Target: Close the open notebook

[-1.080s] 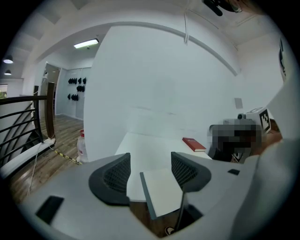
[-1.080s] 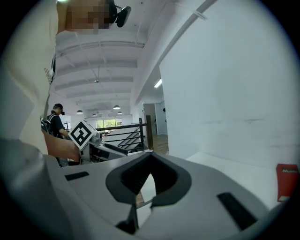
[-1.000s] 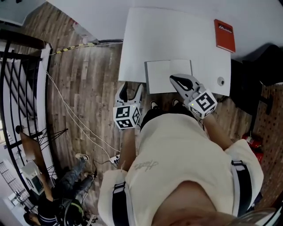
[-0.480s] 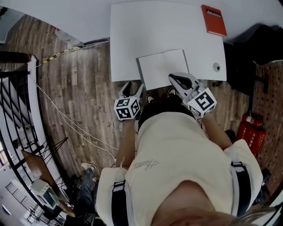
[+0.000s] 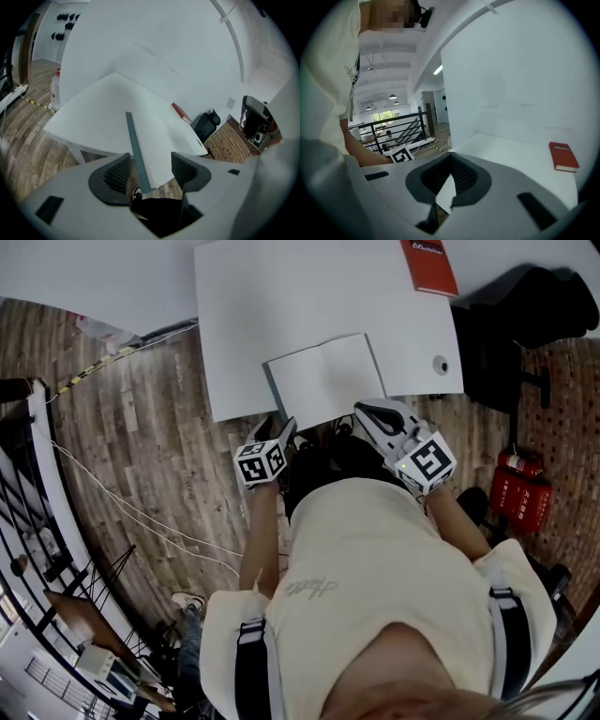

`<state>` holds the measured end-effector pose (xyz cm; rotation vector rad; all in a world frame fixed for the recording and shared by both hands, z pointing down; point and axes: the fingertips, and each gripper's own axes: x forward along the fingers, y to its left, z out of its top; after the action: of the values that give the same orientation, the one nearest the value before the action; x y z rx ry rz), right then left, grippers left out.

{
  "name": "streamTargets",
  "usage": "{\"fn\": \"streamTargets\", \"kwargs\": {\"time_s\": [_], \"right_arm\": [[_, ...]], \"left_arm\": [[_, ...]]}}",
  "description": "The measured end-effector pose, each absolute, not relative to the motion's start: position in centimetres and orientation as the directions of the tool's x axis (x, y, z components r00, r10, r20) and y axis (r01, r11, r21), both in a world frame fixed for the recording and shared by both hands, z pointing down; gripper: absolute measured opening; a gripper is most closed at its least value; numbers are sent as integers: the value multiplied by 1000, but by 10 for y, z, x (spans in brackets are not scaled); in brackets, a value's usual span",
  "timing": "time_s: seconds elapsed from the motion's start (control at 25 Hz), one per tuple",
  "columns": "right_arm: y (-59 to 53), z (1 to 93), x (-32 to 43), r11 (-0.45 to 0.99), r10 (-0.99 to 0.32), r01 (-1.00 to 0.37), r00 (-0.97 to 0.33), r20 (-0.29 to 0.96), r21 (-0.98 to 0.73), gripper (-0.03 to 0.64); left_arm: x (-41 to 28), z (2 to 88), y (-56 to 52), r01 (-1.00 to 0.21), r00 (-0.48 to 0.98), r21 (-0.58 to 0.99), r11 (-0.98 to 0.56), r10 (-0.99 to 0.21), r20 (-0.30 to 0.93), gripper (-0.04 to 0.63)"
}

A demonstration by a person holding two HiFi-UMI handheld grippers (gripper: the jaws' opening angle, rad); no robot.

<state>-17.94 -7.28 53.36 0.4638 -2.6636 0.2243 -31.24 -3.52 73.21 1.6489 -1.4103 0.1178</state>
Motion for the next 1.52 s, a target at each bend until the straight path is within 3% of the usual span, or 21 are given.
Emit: {"fn": "streamTargets", "kwargs": {"time_s": [0.68,0.92,1.08,1.52], "right_arm": [[-85,547,-157,898,-323,-424,-817,478,-119,8],[-85,554,-147,884,-338,-446,-816,468,-140,8],[-88,552,-139,880,-344,-450,-823,452,-149,8],[-97,539,-122,891,-339,-424,-861,380,-164,8]], "left_arm": [[-287,786,-47,-713,469,686,147,-627,622,287],[-287,786,-48,-688,508,713,136,-612,607,226],[-283,772,-49,-681,529,722,120,-602,598,140],[-276,724,-56,-687,514,722,75,-653,557,89]]}}
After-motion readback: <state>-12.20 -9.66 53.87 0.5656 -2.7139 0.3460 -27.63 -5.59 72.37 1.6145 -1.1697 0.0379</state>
